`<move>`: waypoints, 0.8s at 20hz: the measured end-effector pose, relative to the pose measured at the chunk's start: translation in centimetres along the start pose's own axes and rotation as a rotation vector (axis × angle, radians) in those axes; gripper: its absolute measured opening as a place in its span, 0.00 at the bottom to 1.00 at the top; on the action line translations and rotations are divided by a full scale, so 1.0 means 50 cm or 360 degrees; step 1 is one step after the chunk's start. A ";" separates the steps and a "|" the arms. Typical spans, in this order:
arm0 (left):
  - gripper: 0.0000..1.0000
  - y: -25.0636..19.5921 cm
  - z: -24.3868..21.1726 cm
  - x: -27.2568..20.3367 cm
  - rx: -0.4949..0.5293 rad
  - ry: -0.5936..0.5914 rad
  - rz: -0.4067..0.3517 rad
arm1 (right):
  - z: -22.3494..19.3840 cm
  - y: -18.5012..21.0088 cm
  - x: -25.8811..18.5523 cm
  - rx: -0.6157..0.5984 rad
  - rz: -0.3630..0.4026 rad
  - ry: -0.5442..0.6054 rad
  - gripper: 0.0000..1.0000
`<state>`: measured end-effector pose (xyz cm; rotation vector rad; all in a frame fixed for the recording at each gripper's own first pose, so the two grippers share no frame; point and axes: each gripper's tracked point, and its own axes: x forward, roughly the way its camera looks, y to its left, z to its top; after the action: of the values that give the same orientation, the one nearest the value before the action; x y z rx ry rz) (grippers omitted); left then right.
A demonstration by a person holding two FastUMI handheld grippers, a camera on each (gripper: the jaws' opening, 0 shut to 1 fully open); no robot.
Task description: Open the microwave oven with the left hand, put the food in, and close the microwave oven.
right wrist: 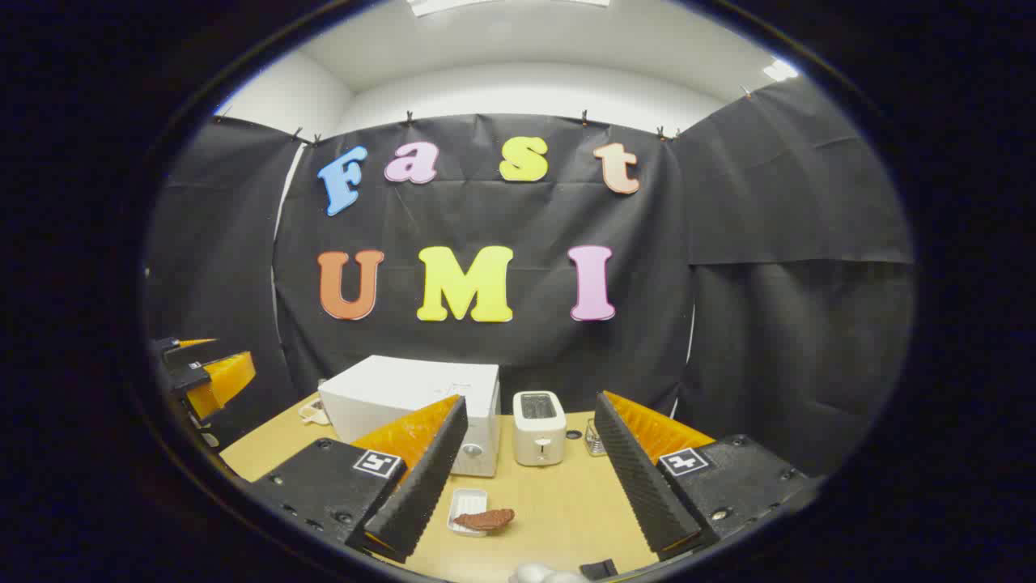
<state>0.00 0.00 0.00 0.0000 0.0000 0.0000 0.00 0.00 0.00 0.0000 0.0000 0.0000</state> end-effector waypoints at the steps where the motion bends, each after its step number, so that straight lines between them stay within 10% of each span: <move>1: 0.96 -0.001 -0.002 0.001 0.0007 -0.0006 0.0001 | -0.001 -0.002 -0.002 -0.0004 0.0001 0.0000 1.00; 16: 0.96 -0.010 -0.068 0.052 0.0031 0.0041 0.0063 | -0.011 -0.031 0.024 -0.0031 0.0007 0.0037 1.00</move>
<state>2.60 -0.49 -3.39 0.0194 0.0259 0.0397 1.22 -1.55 -0.54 -0.0197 0.0232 0.0041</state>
